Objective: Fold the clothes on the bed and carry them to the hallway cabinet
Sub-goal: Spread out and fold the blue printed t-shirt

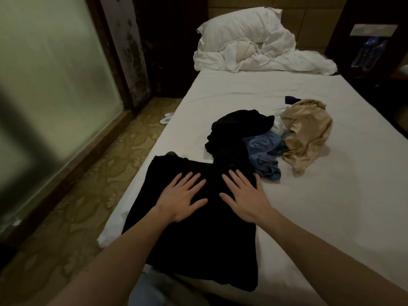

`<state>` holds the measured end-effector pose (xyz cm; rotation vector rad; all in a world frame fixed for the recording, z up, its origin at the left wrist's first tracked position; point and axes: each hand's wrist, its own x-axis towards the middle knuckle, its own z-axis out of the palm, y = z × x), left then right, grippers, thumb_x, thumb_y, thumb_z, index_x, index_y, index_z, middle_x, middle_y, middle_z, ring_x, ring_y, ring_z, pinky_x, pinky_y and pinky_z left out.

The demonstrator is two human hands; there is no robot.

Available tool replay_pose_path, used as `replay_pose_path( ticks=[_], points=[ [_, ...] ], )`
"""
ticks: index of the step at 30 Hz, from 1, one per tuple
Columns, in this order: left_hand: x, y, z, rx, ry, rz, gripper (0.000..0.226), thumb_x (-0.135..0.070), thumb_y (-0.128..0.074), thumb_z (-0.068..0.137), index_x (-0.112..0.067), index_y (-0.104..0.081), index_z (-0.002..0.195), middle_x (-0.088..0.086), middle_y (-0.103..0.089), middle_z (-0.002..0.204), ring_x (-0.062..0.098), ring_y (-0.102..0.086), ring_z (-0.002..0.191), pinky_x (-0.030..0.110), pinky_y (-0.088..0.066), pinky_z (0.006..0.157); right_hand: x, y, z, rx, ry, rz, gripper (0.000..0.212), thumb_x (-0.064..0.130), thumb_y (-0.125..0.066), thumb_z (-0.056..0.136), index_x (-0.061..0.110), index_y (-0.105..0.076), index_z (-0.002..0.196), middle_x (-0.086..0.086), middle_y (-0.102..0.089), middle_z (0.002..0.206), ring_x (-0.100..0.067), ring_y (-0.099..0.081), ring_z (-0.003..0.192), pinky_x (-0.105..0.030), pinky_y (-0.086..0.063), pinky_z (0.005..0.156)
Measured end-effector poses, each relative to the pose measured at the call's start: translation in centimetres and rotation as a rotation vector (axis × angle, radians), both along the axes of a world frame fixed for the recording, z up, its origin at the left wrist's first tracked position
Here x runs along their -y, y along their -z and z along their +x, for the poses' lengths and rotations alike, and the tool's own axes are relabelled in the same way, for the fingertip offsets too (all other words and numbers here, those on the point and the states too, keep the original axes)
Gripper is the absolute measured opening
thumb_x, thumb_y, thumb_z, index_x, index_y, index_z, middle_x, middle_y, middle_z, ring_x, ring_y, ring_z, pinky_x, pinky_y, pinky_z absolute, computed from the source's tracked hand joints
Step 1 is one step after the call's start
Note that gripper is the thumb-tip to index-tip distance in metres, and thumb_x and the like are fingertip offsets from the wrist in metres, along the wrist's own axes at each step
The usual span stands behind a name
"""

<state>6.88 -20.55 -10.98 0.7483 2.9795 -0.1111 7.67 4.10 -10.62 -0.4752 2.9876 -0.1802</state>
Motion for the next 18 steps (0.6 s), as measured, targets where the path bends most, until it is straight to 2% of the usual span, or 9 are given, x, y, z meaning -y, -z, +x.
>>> replay_pose_path(
  ticks=[3, 5, 8, 10, 12, 14, 16, 18],
  points=[
    [-0.7, -0.3, -1.1, 0.007, -0.006, -0.02, 0.083, -0.074, 0.007, 0.084, -0.035, 0.001, 0.157, -0.009, 0.007, 0.165, 0.011, 0.01, 0.152, 0.039, 0.008, 0.123, -1.4, -0.2, -1.0, 0.024, 0.063, -0.043, 0.068, 0.069, -0.006, 0.095, 0.039, -0.001, 0.156, 0.017, 0.012, 0.163, -0.006, 0.019, 0.148, -0.057, 0.011, 0.117],
    [-1.4, -0.8, -1.9, -0.008, -0.015, -0.007, 0.083, -0.073, 0.007, 0.086, -0.033, -0.003, 0.158, -0.009, 0.004, 0.165, 0.011, 0.008, 0.152, 0.039, 0.007, 0.123, -3.2, -0.4, -2.0, 0.029, 0.143, -0.15, 0.066, 0.069, -0.007, 0.095, 0.042, -0.002, 0.155, 0.02, 0.011, 0.162, -0.01, 0.018, 0.149, -0.054, 0.004, 0.119],
    [-3.4, -1.4, -3.7, -0.058, -0.011, 0.055, 0.075, -0.067, -0.004, 0.095, -0.027, -0.015, 0.158, -0.008, -0.005, 0.166, 0.011, -0.001, 0.152, 0.037, 0.003, 0.124, -7.2, 0.0, -3.6, -0.005, 0.239, -0.316, 0.064, 0.064, -0.016, 0.099, 0.037, -0.008, 0.156, 0.012, -0.007, 0.164, -0.014, -0.002, 0.151, -0.045, -0.015, 0.119],
    [-6.0, -1.8, -5.2, -0.055, 0.001, 0.136, 0.073, -0.065, -0.01, 0.098, -0.024, -0.021, 0.157, -0.007, -0.013, 0.165, 0.011, -0.009, 0.152, 0.035, -0.001, 0.124, -9.9, 0.3, -4.6, -0.024, 0.284, -0.371, 0.061, 0.05, -0.033, 0.103, 0.024, -0.018, 0.157, 0.0, -0.024, 0.161, -0.022, -0.02, 0.148, -0.041, -0.029, 0.113],
    [-9.4, -2.0, -6.8, -0.07, 0.008, 0.217, 0.069, -0.062, -0.018, 0.099, -0.022, -0.027, 0.155, -0.006, -0.021, 0.163, 0.011, -0.017, 0.15, 0.034, -0.007, 0.124, -11.9, 0.7, -6.0, -0.016, 0.327, -0.416, 0.058, 0.029, -0.048, 0.102, 0.013, -0.026, 0.153, -0.01, -0.035, 0.154, -0.03, -0.032, 0.14, -0.041, -0.035, 0.107],
    [-12.8, -1.9, -8.4, -0.09, 0.037, 0.273, 0.058, -0.051, -0.032, 0.101, -0.021, -0.034, 0.152, -0.004, -0.032, 0.159, 0.012, -0.028, 0.146, 0.032, -0.014, 0.123, -13.3, 1.4, -7.8, -0.003, 0.381, -0.449, 0.059, 0.013, -0.053, 0.096, 0.009, -0.03, 0.15, -0.014, -0.042, 0.147, -0.033, -0.039, 0.133, -0.041, -0.038, 0.104],
    [-15.9, -1.8, -9.9, -0.057, 0.059, 0.332, 0.051, -0.04, -0.043, 0.099, -0.021, -0.041, 0.146, -0.002, -0.044, 0.15, 0.016, -0.043, 0.135, 0.031, -0.03, 0.114, -14.4, 2.3, -9.8, 0.013, 0.42, -0.514, 0.061, 0.007, -0.054, 0.092, 0.009, -0.032, 0.15, -0.012, -0.044, 0.147, -0.033, -0.042, 0.134, -0.038, -0.04, 0.103],
    [-18.6, -1.5, -11.4, -0.007, 0.048, 0.366, 0.048, -0.038, -0.048, 0.098, -0.021, -0.043, 0.142, 0.0, -0.05, 0.142, 0.02, -0.052, 0.123, 0.033, -0.043, 0.1, -15.1, 3.6, -11.8, 0.046, 0.452, -0.572, 0.064, 0.007, -0.055, 0.093, 0.009, -0.03, 0.152, -0.011, -0.044, 0.148, -0.032, -0.042, 0.136, -0.038, -0.04, 0.106]
  ],
)
